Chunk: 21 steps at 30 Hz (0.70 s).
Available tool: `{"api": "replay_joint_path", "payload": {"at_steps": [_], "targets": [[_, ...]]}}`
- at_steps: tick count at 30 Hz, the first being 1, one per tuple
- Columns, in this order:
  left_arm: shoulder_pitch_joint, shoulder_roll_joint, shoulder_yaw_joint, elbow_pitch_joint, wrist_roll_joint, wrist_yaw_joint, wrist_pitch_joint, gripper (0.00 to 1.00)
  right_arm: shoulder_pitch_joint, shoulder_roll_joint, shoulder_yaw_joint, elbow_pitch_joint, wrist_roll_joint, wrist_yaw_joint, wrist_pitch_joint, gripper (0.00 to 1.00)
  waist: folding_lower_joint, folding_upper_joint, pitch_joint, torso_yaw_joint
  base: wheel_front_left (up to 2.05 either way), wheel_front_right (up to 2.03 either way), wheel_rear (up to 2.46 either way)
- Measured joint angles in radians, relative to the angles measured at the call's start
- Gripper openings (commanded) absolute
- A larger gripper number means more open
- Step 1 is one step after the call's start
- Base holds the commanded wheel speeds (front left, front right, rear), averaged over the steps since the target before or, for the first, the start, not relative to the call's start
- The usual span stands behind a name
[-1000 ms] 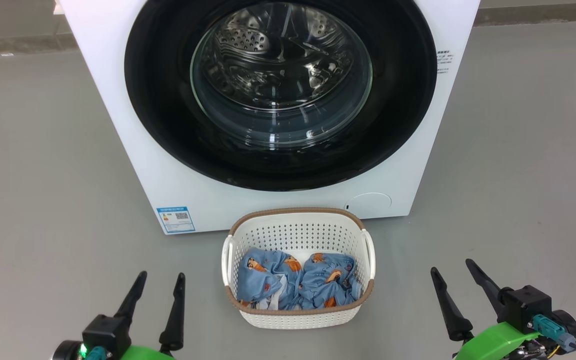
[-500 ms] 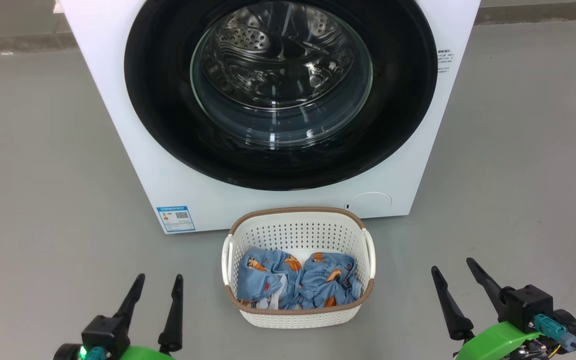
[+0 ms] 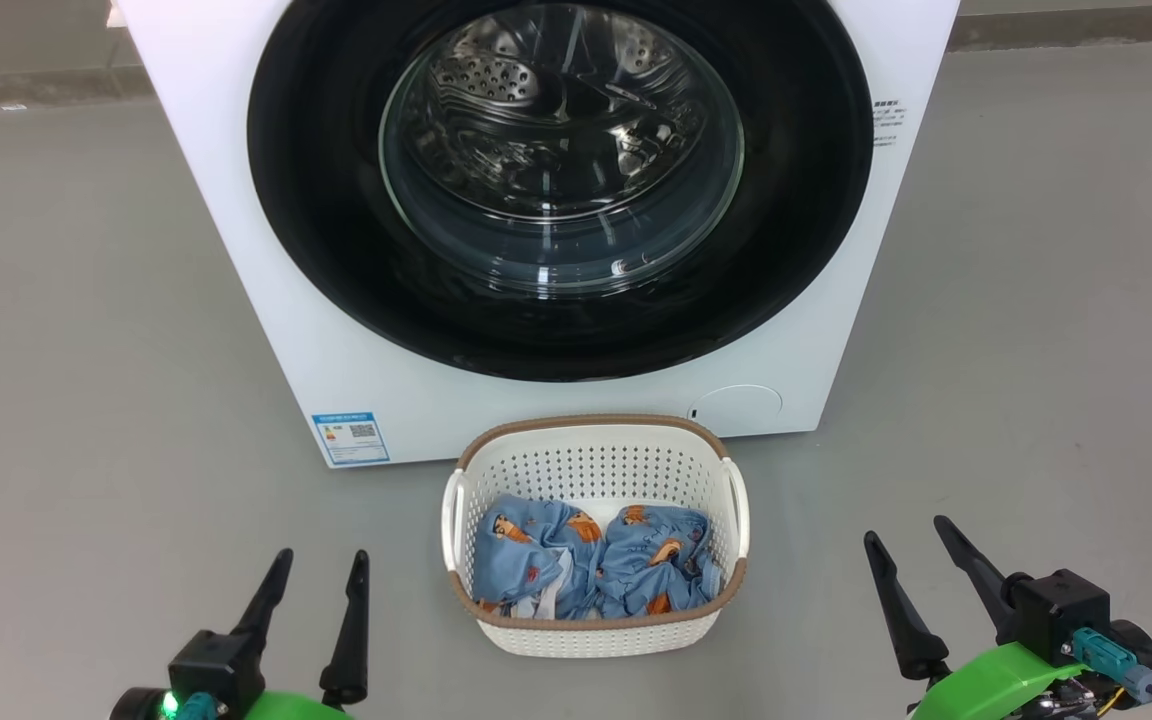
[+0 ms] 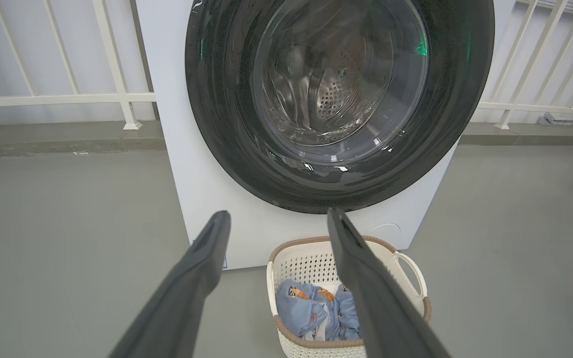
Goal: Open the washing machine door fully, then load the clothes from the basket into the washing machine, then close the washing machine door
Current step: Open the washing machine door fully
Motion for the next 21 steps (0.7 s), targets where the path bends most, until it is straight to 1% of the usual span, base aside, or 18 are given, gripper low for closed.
{"api": "replay_joint_path", "payload": {"at_steps": [7, 21], "targets": [[-0.001, 0.000, 0.000, 0.005, 0.006, 0.000, 0.000, 1.00, 0.000, 0.000, 0.000, 0.000, 0.006, 0.000, 0.000, 1.00, 0.0000, 0.0000, 0.003, 0.000, 0.76, 0.76, -1.53], [-0.002, -0.001, 0.006, -0.007, 0.004, 0.000, 0.000, 1.00, 0.000, -0.001, -0.003, -0.001, 0.006, 0.000, 0.000, 1.00, 0.0000, 0.0000, 0.009, -0.001, 1.17, 1.17, -2.35]]}}
